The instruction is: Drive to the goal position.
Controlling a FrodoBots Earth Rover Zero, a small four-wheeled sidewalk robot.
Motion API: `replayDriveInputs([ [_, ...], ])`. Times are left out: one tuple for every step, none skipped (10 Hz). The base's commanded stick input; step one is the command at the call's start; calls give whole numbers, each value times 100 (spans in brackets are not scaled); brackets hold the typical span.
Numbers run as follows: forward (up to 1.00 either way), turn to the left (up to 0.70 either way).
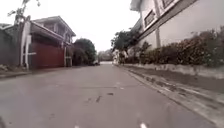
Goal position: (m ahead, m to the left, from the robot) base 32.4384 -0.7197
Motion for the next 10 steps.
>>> replayDriveInputs([
  [100,0],
  [100,0],
  [100,0],
  [100,0],
  [100,0],
  [100,0],
  [100,0],
  [100,0],
  [100,0],
  [100,0],
])
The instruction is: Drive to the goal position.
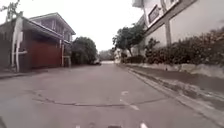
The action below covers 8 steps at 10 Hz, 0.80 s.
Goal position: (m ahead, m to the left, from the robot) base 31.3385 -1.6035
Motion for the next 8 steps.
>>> replayDriveInputs([
  [100,0],
  [100,0],
  [100,0],
  [100,0],
  [100,0],
  [100,0],
  [100,0],
  [100,0],
])
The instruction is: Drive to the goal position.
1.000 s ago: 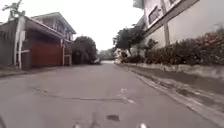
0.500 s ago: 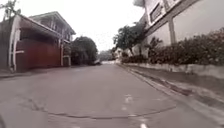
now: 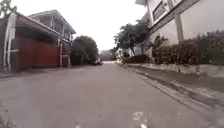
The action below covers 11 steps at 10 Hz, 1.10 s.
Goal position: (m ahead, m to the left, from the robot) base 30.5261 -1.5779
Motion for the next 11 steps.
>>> replayDriveInputs([
  [100,0],
  [100,0],
  [100,0],
  [100,0],
  [100,0],
  [100,0],
  [100,0],
  [100,0],
  [100,0],
  [100,0],
  [100,0],
])
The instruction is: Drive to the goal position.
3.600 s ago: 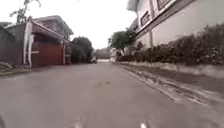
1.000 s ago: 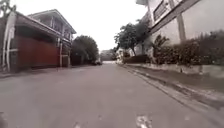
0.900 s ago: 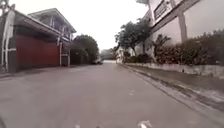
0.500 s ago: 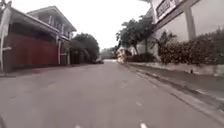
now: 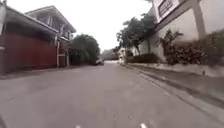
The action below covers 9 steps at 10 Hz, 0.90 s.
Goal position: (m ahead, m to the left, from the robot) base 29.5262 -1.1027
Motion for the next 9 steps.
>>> replayDriveInputs([
  [100,-14],
  [100,-27],
  [100,-27],
  [100,-27],
  [100,-25],
  [100,0],
  [100,0],
  [100,0],
  [100,-2],
])
